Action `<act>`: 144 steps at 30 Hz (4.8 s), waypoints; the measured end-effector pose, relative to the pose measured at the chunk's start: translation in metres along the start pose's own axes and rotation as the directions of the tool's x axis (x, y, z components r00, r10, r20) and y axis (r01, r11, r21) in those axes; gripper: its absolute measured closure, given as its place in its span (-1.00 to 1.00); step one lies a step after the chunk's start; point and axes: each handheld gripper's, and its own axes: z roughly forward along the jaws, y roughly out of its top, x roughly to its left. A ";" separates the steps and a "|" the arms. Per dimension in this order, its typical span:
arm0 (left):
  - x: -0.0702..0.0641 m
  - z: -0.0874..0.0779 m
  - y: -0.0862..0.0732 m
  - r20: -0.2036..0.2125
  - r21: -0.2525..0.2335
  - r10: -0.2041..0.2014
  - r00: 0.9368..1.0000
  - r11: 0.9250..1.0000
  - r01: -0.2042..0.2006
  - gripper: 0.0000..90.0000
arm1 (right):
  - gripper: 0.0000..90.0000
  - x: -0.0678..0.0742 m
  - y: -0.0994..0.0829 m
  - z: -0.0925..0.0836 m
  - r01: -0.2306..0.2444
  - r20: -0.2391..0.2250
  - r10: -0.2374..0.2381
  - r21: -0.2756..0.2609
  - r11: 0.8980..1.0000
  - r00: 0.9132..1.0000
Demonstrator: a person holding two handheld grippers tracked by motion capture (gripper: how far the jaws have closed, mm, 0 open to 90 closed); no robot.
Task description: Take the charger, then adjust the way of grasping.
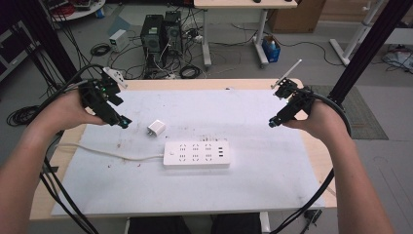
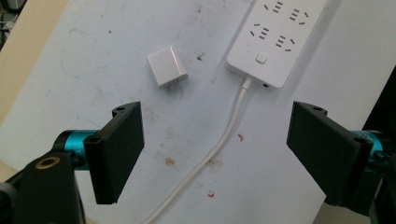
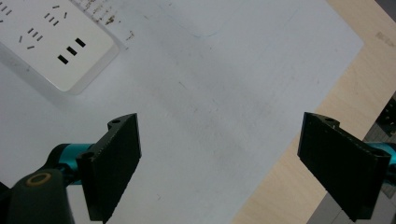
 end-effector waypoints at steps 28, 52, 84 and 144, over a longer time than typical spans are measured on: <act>0.040 0.107 0.008 0.002 0.035 -0.202 0.979 0.979 0.202 -0.57 | -0.72 -0.003 -0.005 0.014 -0.008 -0.018 0.007 -0.012 1.000 1.000; 0.054 0.190 0.010 -0.005 0.113 -0.308 0.951 0.945 0.306 -0.57 | -0.72 -0.008 -0.012 0.013 -0.009 -0.022 0.008 -0.030 1.000 1.000; 0.057 0.218 0.004 -0.037 0.166 -0.344 0.938 0.924 0.345 -0.18 | -0.72 -0.010 -0.017 0.020 -0.026 -0.026 0.026 -0.028 0.999 0.999; -0.010 0.043 0.045 -0.008 -0.077 0.042 0.999 0.996 -0.043 -0.06 | -0.72 -0.004 -0.009 0.011 -0.122 -0.046 0.121 -0.032 0.992 0.992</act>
